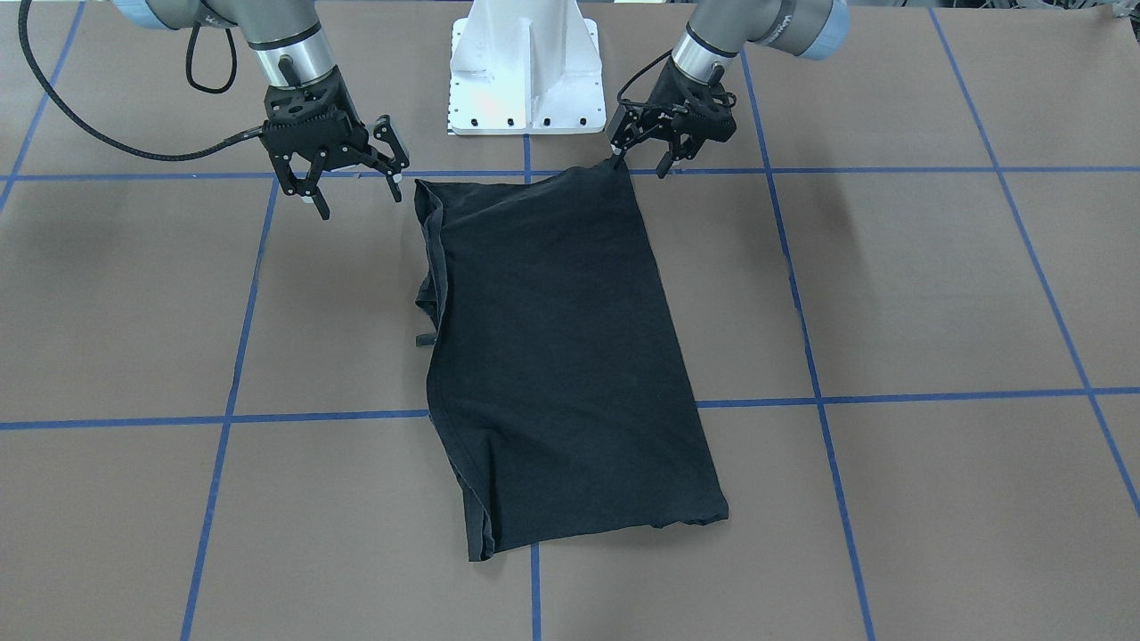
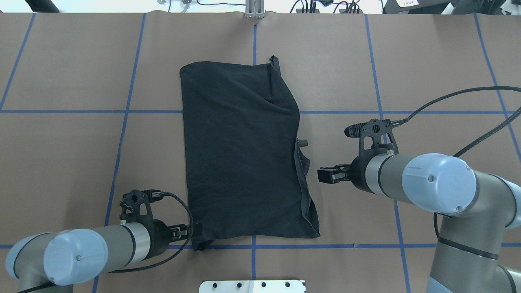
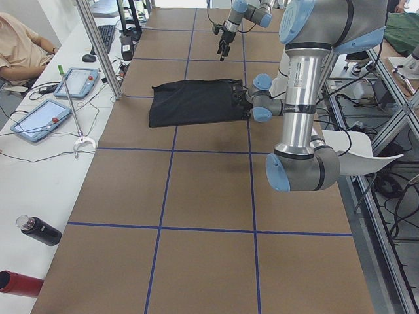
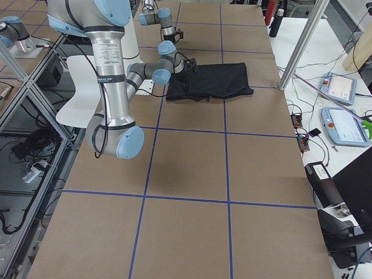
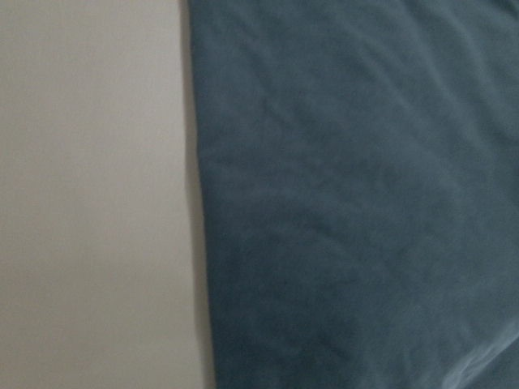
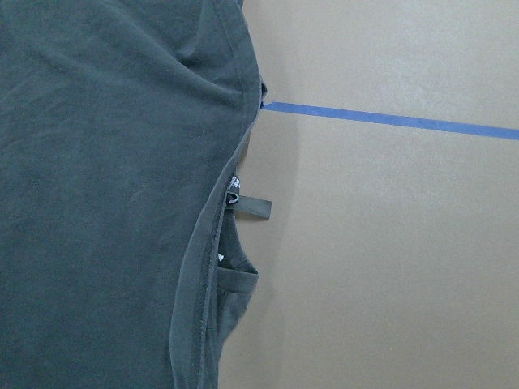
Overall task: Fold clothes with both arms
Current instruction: 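Move both grippers to the shirt's corners nearest the robot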
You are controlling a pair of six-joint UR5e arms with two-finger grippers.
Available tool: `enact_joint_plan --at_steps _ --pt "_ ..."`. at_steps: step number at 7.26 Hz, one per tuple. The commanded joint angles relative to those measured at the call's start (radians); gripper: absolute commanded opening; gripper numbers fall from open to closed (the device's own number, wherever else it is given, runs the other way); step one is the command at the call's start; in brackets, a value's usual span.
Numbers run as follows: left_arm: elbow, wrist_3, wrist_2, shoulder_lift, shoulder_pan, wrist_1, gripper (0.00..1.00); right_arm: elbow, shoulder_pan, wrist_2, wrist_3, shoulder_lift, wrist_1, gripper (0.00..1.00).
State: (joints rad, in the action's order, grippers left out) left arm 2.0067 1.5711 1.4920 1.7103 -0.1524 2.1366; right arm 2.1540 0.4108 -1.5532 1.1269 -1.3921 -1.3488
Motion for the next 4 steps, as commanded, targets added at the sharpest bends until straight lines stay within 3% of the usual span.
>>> enact_joint_plan --at_steps 1,4 --pt "-0.041 0.004 -0.004 0.043 0.024 -0.03 0.68 -0.003 -0.001 0.002 0.001 0.001 0.0 1.0" --pt "-0.054 0.006 -0.004 0.055 0.037 -0.03 0.68 -0.005 -0.001 0.007 0.001 0.001 0.0 1.0"
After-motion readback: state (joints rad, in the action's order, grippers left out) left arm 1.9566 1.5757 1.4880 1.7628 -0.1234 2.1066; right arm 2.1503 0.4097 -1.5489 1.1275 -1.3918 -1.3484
